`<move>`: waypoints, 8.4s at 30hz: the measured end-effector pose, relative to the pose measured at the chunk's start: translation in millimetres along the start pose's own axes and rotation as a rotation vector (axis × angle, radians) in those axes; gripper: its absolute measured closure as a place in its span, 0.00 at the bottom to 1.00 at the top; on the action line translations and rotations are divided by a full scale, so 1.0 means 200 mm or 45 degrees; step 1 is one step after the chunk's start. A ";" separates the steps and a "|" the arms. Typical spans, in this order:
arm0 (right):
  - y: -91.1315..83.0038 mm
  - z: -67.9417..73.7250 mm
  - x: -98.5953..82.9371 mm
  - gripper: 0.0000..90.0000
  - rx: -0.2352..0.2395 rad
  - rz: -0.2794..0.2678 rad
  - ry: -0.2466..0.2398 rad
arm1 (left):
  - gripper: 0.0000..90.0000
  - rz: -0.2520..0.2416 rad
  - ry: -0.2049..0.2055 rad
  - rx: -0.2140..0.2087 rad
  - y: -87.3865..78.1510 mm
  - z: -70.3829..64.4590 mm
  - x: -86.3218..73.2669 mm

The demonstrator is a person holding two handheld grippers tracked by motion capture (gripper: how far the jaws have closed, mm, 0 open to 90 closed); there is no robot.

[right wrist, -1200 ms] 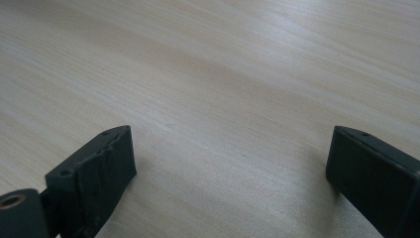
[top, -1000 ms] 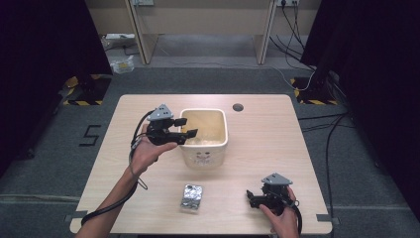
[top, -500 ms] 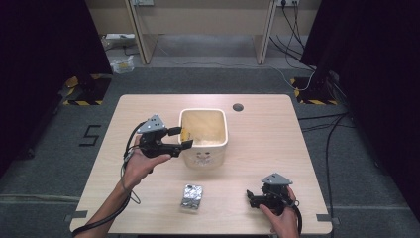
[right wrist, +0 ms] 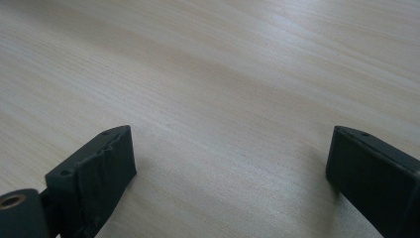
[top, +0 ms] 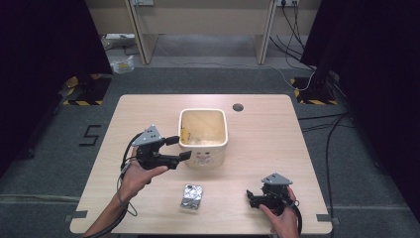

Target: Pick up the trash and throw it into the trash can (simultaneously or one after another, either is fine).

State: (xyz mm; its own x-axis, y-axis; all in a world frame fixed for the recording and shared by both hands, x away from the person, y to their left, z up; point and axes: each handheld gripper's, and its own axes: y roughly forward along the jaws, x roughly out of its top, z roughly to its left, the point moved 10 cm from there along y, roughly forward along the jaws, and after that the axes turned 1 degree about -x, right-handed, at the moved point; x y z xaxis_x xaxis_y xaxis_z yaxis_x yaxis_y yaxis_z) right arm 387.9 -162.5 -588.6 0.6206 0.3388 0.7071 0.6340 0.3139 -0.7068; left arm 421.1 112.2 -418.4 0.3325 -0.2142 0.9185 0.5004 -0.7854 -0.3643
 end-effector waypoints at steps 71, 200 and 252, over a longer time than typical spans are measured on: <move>0.00 0.00 0.00 0.06 0.000 0.000 0.000 | 0.47 0.360 0.038 0.059 0.22 -0.09 -0.81; 0.00 0.00 0.00 0.06 0.001 0.000 0.000 | 0.93 0.070 0.210 -0.012 -0.18 0.01 0.01; 0.00 0.00 0.00 0.06 0.001 -0.003 -0.002 | 0.93 0.004 0.147 0.074 0.09 0.22 0.33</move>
State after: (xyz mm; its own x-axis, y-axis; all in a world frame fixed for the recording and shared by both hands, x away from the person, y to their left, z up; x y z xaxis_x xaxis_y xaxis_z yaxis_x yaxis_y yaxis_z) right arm 388.3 -162.4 -588.5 0.6184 0.3396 0.7087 0.6349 0.3156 -0.7052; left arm 486.9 110.5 -371.1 0.2413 -0.2847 0.9277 0.5458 -0.7506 -0.3723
